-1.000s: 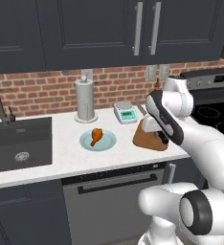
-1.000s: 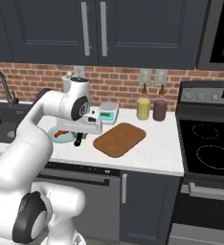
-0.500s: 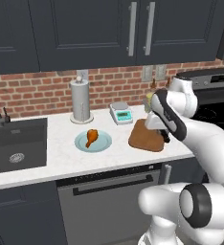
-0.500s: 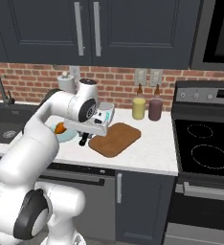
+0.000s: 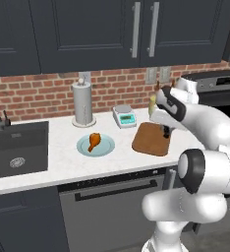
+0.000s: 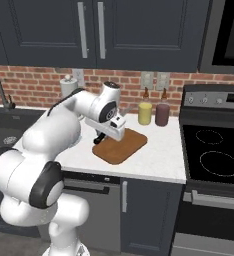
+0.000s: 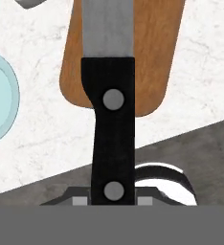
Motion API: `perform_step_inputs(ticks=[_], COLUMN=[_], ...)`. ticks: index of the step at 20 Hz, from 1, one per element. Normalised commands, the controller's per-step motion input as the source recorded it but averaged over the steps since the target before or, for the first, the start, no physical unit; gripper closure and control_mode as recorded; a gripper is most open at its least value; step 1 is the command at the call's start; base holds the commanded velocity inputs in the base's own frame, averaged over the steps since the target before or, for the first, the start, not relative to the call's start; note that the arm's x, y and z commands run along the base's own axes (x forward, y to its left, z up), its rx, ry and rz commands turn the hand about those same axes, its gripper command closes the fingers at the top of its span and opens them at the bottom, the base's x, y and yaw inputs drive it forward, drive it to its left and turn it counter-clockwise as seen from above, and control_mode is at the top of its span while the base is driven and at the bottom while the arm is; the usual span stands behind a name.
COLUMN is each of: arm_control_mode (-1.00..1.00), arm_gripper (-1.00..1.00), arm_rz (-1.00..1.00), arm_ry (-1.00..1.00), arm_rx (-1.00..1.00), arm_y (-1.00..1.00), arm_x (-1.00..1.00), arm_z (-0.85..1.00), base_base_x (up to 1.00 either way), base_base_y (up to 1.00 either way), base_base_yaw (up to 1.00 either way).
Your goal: Pick up the knife from the drawer and place it on the cutting board. Then place the meat from the plate to the cutting board.
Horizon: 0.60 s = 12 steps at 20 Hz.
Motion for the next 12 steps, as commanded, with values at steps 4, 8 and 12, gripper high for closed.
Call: perform_step_inputs(ticks=[4,8,12], arm_control_mode=[-1.00,-1.00,-1.00], arm_gripper=[1.00,1.00,1.00], arm_rz=[-0.25,-0.20,-0.11], arm_ry=[0.01,0.00,0.00], arm_rx=[0.00,-0.03,-0.01], arm_y=[-0.10,-0.21,-0.17], arm_x=[0.44,0.09,0.00], arm_z=[-0.19,-0.24,-0.31], base_base_x=[0.00,0.00,0.00], base_base_y=[0.00,0.00,0.00], base_base_yaw=[0.00,0.00,0.00])
